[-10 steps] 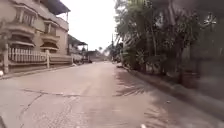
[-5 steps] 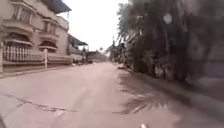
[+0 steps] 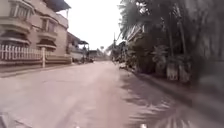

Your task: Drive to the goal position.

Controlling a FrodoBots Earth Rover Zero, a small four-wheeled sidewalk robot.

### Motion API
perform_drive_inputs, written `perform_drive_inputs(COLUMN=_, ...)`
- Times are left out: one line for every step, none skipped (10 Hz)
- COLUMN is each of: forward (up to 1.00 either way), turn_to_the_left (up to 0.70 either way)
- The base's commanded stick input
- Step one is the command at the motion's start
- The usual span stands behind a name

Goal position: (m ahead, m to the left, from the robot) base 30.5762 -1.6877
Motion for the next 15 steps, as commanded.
perform_drive_inputs(forward=1.00, turn_to_the_left=0.00)
perform_drive_inputs(forward=1.00, turn_to_the_left=0.00)
perform_drive_inputs(forward=1.00, turn_to_the_left=-0.02)
perform_drive_inputs(forward=1.00, turn_to_the_left=-0.17)
perform_drive_inputs(forward=1.00, turn_to_the_left=-0.34)
perform_drive_inputs(forward=1.00, turn_to_the_left=-0.24)
perform_drive_inputs(forward=1.00, turn_to_the_left=0.00)
perform_drive_inputs(forward=1.00, turn_to_the_left=0.00)
perform_drive_inputs(forward=1.00, turn_to_the_left=0.00)
perform_drive_inputs(forward=1.00, turn_to_the_left=0.00)
perform_drive_inputs(forward=1.00, turn_to_the_left=0.00)
perform_drive_inputs(forward=1.00, turn_to_the_left=0.00)
perform_drive_inputs(forward=1.00, turn_to_the_left=0.00)
perform_drive_inputs(forward=1.00, turn_to_the_left=0.00)
perform_drive_inputs(forward=1.00, turn_to_the_left=0.00)
